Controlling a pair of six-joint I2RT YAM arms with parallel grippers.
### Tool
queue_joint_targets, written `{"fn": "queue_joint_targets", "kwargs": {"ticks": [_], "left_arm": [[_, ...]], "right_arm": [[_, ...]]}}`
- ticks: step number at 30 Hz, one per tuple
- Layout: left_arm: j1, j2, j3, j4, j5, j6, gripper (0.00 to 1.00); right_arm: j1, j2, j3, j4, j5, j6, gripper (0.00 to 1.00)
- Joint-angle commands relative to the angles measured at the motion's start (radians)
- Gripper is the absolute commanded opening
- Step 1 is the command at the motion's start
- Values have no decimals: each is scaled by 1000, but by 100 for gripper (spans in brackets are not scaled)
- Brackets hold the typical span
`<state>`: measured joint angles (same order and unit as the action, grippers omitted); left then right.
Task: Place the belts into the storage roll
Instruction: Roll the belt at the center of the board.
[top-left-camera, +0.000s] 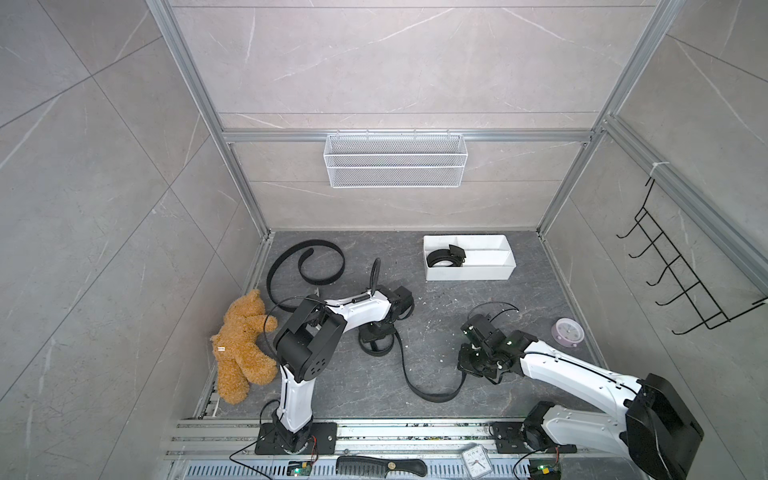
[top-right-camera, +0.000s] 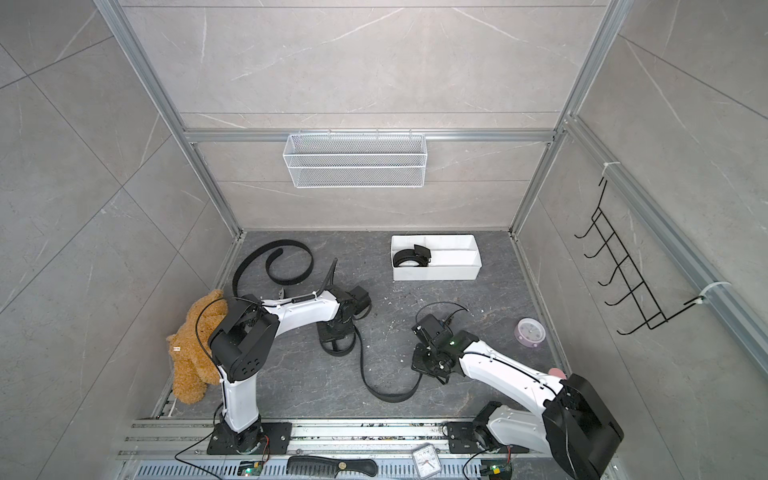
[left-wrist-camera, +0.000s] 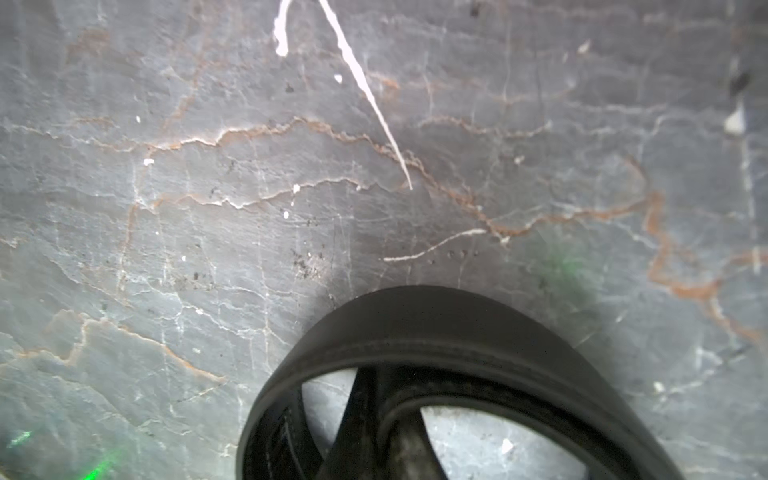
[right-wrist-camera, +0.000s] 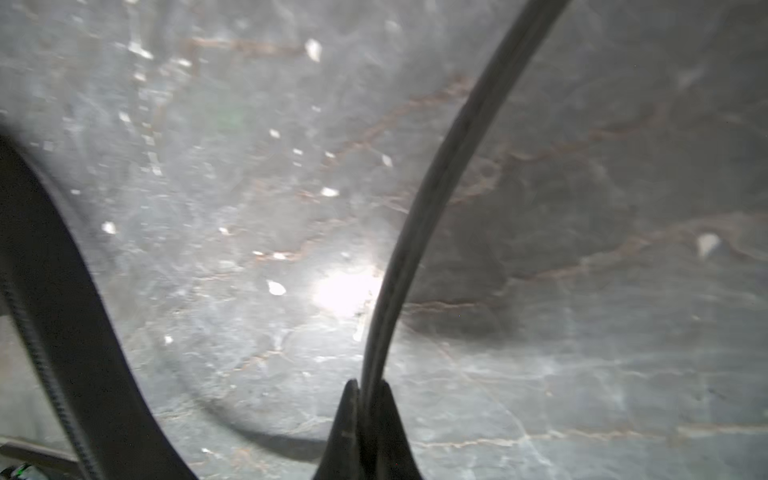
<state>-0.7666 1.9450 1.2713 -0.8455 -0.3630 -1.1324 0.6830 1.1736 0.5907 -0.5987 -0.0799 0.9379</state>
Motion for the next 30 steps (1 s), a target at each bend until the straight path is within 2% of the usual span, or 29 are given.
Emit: {"fn": "queue_joint_targets", "kwargs": {"ticks": [1,10,15,20,23,26,28,30], "left_arm": [[17,33,-34,308,-95,-105,0],[17,21,-4,326,-30,-142,0],[33,20,84,334,-30,-83,0],[32,114,218,315,0,-28,0],[36,193,299,302,33,4,0],[48,294,436,212,103,57,0],[56,366,544,94,171,115,0],[53,368,547,51,204,168,0]], "right_arm": [[-8,-50,-47,-34,-27,-11,0],[-22,-124,-40,-107,-3,-25,0],[-26,-173,-52,-149,36,-26,0],[-33,-197,-83,-156,41,-23,0],[-32,-177,-123,-95,16,-2,0],[-17,-149,-159,22,-35,51,0],[-14,-135,-139,8,2,54,0],[-14,-132,-105,-31,59,45,0]]}}
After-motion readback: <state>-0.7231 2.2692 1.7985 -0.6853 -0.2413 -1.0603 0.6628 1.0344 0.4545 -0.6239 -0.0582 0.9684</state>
